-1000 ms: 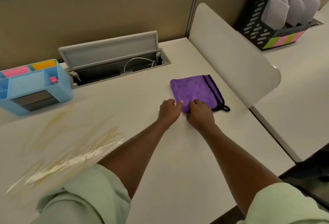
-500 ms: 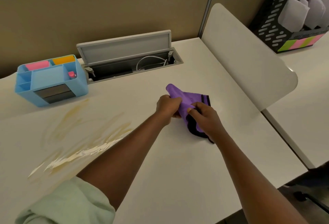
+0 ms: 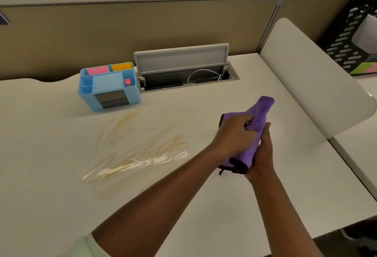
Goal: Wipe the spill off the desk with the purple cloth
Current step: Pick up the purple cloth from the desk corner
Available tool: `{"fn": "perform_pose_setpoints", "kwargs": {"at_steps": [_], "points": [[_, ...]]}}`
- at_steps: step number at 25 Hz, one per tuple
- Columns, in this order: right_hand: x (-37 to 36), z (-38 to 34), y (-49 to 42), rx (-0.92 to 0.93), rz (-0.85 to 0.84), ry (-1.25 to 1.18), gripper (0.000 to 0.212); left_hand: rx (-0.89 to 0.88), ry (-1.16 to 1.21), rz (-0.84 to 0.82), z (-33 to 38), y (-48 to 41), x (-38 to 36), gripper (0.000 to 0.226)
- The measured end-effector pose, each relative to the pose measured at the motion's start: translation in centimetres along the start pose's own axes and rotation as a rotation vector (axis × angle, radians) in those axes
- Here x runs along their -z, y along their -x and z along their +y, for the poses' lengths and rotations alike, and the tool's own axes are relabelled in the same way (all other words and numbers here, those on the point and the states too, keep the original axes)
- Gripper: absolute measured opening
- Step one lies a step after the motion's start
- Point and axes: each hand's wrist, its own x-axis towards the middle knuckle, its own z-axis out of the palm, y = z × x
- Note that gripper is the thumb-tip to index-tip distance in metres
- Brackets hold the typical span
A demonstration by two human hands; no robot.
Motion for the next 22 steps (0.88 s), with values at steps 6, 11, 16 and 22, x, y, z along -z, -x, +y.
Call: {"fn": "perform_pose_setpoints", "kwargs": {"at_steps": [6, 11, 16, 22], "points": [[0.3, -0.3, 2.0, -0.089, -0.139, 0.2, 0.045, 0.13, 0.387, 0.122, -1.2, 4.3, 3.7, 0.028], [0.4, 1.9, 3.6, 0.025, 0.026, 0.694, 0.053, 0.274, 0.402, 0.248, -7.4, 9.4, 4.5, 0.029], [0.3, 5.6, 3.0, 0.214, 0.18, 1.227, 0.076, 0.349, 0.292, 0.325, -12.2, 10.6, 4.1, 0.03], [-1.2, 9.2, 0.1, 0.361, 0.249, 1.698, 0.1, 0.296, -0.116, 0.363, -14.7, 8.9, 6.6, 0.051]]}}
